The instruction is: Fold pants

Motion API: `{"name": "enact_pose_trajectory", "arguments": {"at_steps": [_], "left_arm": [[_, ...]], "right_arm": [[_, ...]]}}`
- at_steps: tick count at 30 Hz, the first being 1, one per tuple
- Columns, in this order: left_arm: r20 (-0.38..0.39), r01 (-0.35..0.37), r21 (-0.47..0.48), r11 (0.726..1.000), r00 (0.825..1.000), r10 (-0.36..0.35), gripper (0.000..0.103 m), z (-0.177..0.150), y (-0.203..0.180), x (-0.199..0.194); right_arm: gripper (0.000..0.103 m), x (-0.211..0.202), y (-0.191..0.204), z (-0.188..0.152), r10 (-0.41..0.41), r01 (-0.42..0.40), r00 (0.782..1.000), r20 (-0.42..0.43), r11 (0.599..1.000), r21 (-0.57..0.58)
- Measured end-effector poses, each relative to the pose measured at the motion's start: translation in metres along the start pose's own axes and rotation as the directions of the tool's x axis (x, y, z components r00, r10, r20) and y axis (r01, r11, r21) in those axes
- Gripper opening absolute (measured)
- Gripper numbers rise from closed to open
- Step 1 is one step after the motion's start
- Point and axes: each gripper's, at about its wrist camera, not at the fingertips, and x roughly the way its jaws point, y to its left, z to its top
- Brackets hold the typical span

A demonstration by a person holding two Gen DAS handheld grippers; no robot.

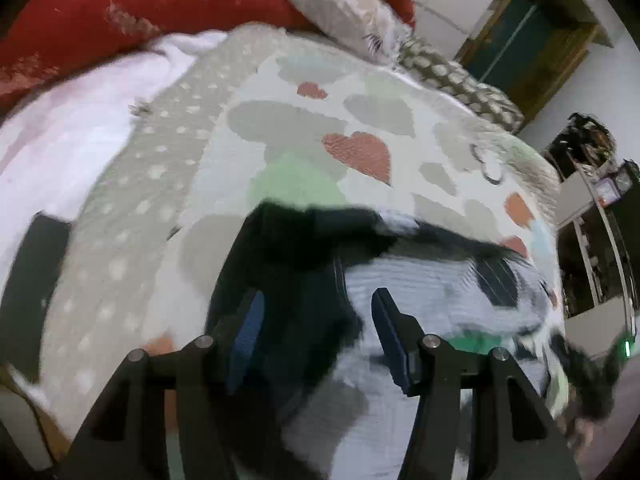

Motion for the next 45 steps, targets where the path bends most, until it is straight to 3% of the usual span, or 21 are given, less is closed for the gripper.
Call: {"name": "enact_pose_trajectory", "arguments": {"at_steps": [6,11,15,20,26,31,36,45], "left_arm": [[-0.064,-0.158,-0.069,0.985,0.986,0.154,0.055,0.032,0.021,0.06],[-0.1,-0.086,-0.136,0.987,0.992,0.073,0.055,0.036,0.036,0.059],[-0.087,0.025,-0.157,0.987,0.995,-0.039,0.055,0.033,0.044,0.032],[-0.057,0.014,-0.08,0.997,0.998,-0.019,0.055,0.021,0.045,0.0],[-0.009,-0.057,0.001,0.998,0.998,0.057,0.055,0.008,0.055,-0.028],[0.025,-0.074,0.127,0.989,0.997,0.071,0.055,0.009,0.033,-0.037],[0.034,-0.082,0.293,0.953,0.997,0.075,0.055,0.017,-0.007,-0.031],[0.003,-0.074,0.409,0.91,0.997,0.08,0.055,0.044,-0.044,0.017]], "right_arm": [[0.039,-0.007,-0.011,-0.007,-0.012,0.012,1.0,-0.007,1.0,-0.028],[0.04,-0.008,-0.01,-0.005,-0.022,0.023,1.0,0.005,0.999,-0.045],[0.041,-0.007,-0.004,-0.002,-0.013,0.013,1.0,0.003,0.998,-0.054],[0.044,-0.009,0.005,-0.002,-0.011,0.011,1.0,-0.004,0.996,-0.086],[0.046,-0.015,0.016,-0.003,-0.014,0.013,1.0,-0.003,0.994,-0.111],[0.05,-0.015,0.045,0.004,-0.008,0.005,1.0,-0.01,0.977,-0.212],[0.058,0.002,0.091,0.02,0.011,-0.029,0.999,-0.051,0.928,-0.372],[0.061,0.064,0.15,0.043,0.007,-0.102,0.985,-0.171,0.827,-0.553]]}}
